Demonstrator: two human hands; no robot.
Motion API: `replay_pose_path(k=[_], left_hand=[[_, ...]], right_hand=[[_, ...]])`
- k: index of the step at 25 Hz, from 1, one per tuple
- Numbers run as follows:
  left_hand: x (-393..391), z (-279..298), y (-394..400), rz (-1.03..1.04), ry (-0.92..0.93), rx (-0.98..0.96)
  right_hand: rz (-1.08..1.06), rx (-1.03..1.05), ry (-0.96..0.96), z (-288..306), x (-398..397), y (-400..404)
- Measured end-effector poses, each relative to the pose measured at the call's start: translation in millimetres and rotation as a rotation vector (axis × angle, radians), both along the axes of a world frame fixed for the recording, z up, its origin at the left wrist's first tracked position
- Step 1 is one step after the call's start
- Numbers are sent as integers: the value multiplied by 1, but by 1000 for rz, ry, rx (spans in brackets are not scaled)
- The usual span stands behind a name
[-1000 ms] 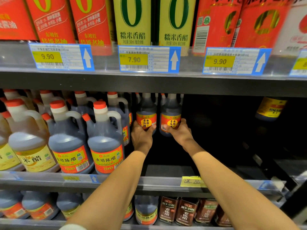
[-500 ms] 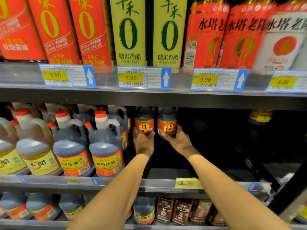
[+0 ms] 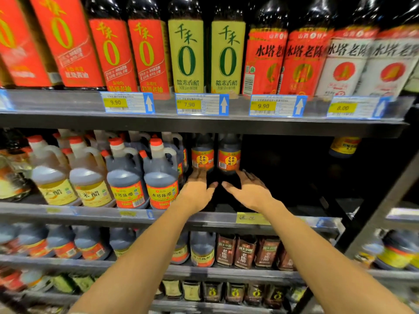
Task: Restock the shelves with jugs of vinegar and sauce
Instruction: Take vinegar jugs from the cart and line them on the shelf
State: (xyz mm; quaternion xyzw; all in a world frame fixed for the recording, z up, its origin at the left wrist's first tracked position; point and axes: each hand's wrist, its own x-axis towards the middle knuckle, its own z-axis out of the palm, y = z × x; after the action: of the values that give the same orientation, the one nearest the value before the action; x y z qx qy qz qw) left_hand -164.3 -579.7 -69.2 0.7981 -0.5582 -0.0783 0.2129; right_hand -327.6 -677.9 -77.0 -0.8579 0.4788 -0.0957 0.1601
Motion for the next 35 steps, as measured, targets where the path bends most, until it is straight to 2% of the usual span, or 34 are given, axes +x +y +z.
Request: replay_pose_path(k=[5, 10, 16, 24, 30, 35], left_hand=[[7, 8, 79, -209, -220, 97], [37, 17, 194, -216, -278, 107], [103, 3, 358, -16, -337, 262], [190, -45, 540, 371, -265, 374], [246, -95, 621, 608, -130, 391], [282, -134, 659, 790, -54, 478]], right_hand=[[66, -189, 99, 15, -15, 63], [121, -189, 206, 22, 0, 150], [346, -193, 260, 5, 66, 286], [731, -170, 255, -10, 216, 396], [996, -159, 225, -50, 333, 442], [1147, -60, 267, -91, 425, 459]])
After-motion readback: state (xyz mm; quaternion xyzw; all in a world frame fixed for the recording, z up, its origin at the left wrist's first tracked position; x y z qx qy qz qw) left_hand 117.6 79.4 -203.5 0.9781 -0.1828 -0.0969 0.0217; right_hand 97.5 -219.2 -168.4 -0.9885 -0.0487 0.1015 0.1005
